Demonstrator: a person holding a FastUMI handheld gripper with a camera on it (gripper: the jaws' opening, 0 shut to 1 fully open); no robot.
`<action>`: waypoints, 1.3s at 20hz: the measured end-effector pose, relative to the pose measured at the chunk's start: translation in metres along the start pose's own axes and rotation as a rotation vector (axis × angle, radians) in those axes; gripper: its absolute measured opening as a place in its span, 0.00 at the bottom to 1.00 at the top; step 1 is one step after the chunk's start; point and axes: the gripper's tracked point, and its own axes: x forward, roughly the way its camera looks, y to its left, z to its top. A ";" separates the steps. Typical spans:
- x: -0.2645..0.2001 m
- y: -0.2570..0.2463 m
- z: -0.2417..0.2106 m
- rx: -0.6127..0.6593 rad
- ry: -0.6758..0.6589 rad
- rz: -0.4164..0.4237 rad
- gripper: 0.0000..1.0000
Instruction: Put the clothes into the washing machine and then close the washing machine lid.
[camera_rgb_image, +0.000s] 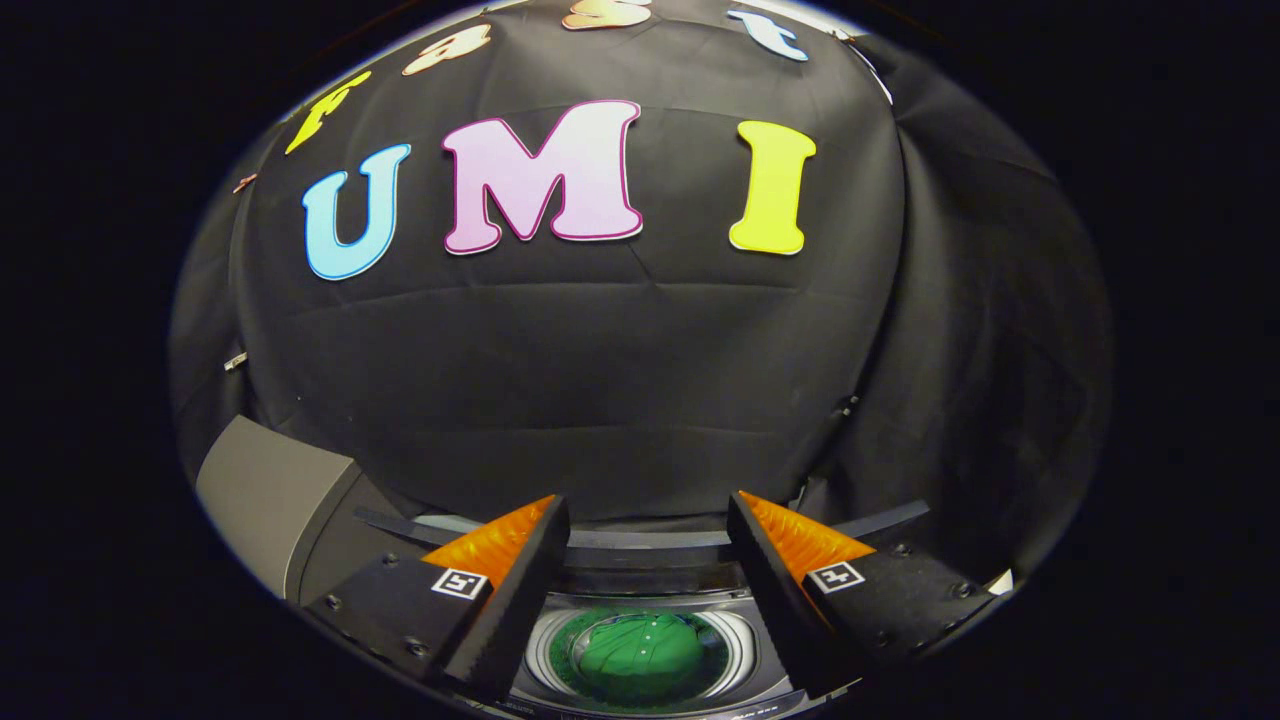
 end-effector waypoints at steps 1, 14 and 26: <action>-0.001 -0.001 -0.001 -0.001 0.000 -0.001 1.00; -0.012 -0.004 -0.010 0.000 0.002 -0.011 1.00; -0.026 0.001 -0.031 0.004 0.069 0.045 0.99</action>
